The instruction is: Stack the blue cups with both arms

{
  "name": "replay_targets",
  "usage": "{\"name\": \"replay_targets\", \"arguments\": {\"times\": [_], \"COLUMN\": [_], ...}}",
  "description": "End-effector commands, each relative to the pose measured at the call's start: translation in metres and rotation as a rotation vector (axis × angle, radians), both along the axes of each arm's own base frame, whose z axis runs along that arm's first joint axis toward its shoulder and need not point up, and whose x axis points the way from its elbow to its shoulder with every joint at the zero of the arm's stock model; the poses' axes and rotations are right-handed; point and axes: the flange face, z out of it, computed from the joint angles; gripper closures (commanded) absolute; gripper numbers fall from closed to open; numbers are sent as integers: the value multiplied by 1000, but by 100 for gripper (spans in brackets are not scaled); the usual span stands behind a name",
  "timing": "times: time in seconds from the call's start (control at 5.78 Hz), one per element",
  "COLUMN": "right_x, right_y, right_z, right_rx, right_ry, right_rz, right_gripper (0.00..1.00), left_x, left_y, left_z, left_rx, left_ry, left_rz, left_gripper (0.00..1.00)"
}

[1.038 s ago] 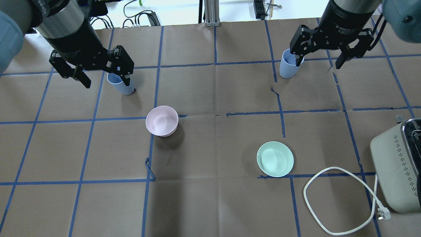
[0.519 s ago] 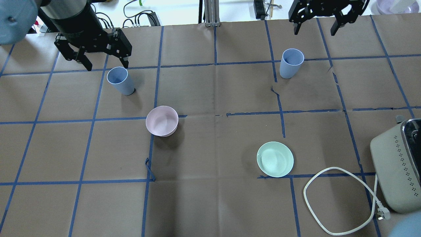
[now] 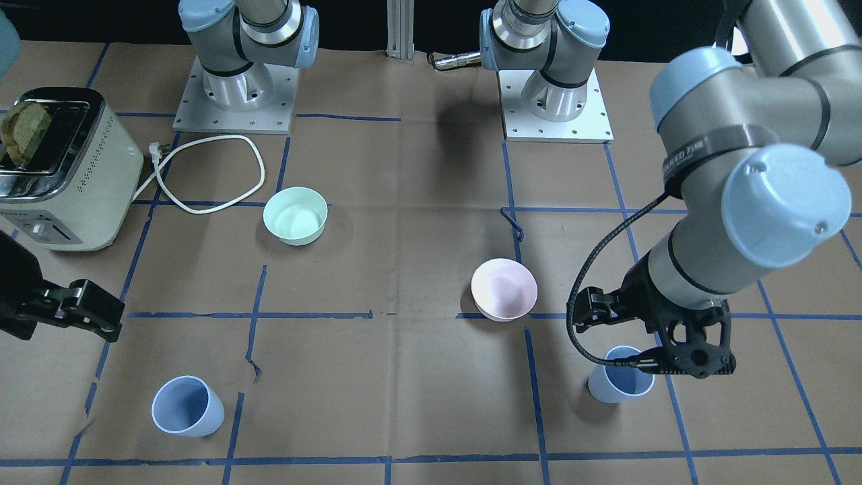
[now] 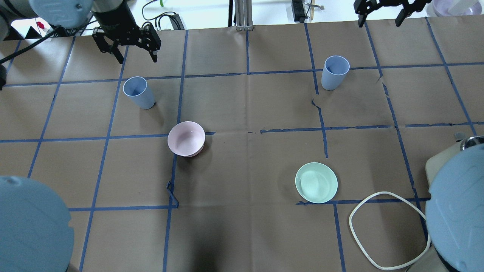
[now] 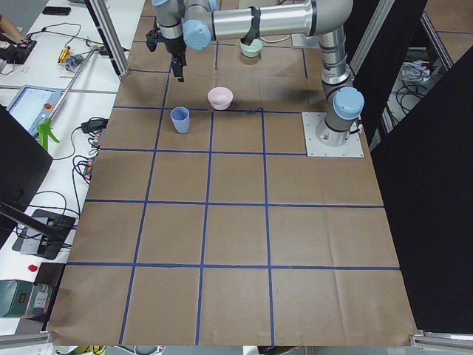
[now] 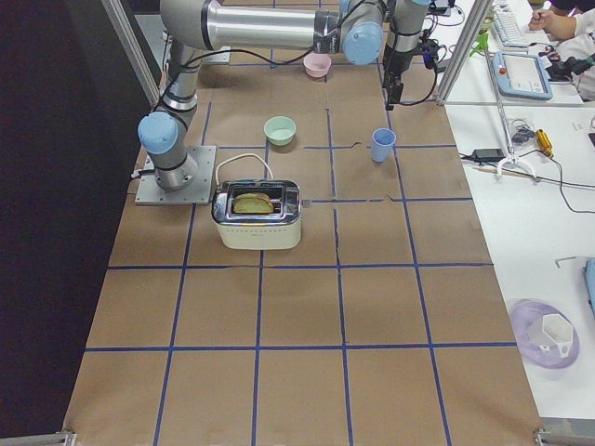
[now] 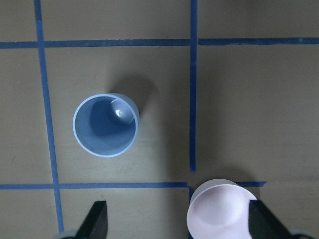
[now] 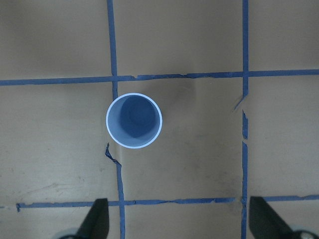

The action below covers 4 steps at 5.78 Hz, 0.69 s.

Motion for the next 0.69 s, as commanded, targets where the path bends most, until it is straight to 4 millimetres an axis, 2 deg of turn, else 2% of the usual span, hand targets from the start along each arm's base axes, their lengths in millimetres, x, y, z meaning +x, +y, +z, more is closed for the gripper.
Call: {"name": "replay_targets", "arguments": {"times": [0.0, 0.17, 0.35, 0.52], "right_x": [-10, -10, -6, -5], "right_y": [-32, -42, -48, -51], "right_z": [-51, -69, -87, -112], "right_rx": [-4, -4, 10, 15], "right_ry": [-5, -5, -9, -11], "right_rz": [-11, -11, -6, -3], "right_gripper": [0, 0, 0, 0], "left_x": [14, 15, 15, 16], "left_y": [-8, -3, 1, 0], "left_z": [-85, -113, -124, -133], "left_rx": [-51, -56, -31, -18], "left_ry": [-3, -5, -3, -2], "left_rz": [-9, -8, -8, -9], "left_gripper": [2, 2, 3, 21]}}
